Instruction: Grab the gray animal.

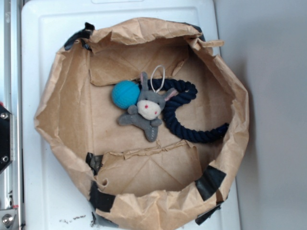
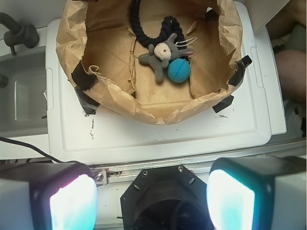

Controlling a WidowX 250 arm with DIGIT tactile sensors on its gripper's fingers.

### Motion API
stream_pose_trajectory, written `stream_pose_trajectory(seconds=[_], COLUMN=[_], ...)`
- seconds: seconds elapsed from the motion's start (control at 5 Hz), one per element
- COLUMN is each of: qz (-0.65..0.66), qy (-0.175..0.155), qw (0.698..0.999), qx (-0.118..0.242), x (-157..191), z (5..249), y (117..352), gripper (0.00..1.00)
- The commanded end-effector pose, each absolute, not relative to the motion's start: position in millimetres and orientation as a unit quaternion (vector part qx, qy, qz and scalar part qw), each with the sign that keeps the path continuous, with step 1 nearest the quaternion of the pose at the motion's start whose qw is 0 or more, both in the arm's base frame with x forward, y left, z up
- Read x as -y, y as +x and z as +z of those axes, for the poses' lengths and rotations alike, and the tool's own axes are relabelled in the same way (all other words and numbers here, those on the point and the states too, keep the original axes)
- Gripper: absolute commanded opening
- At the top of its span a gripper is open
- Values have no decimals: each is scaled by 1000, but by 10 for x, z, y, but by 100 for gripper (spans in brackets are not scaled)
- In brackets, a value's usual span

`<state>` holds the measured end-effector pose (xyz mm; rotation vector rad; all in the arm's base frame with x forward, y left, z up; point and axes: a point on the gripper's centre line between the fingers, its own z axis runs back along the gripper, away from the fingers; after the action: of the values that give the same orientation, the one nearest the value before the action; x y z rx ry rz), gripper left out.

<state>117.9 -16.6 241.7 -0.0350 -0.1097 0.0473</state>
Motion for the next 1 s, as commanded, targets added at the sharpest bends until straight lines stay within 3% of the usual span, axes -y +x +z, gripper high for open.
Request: stream_pose_trajectory(seconds=[0.0, 0.2, 0.4, 0.6, 0.8], qz=[67, 48, -11, -33, -33], qy=[-50, -55, -58, -47, -47], qw=[994, 994, 993, 994, 994], qx=[68, 85, 97, 96, 96], x=[310, 349, 337, 369, 369], z=[2444, 2289, 1979, 1707, 1707], y=[1926, 2274, 2487, 2619, 2619], gripper=[100, 100, 100, 100, 100])
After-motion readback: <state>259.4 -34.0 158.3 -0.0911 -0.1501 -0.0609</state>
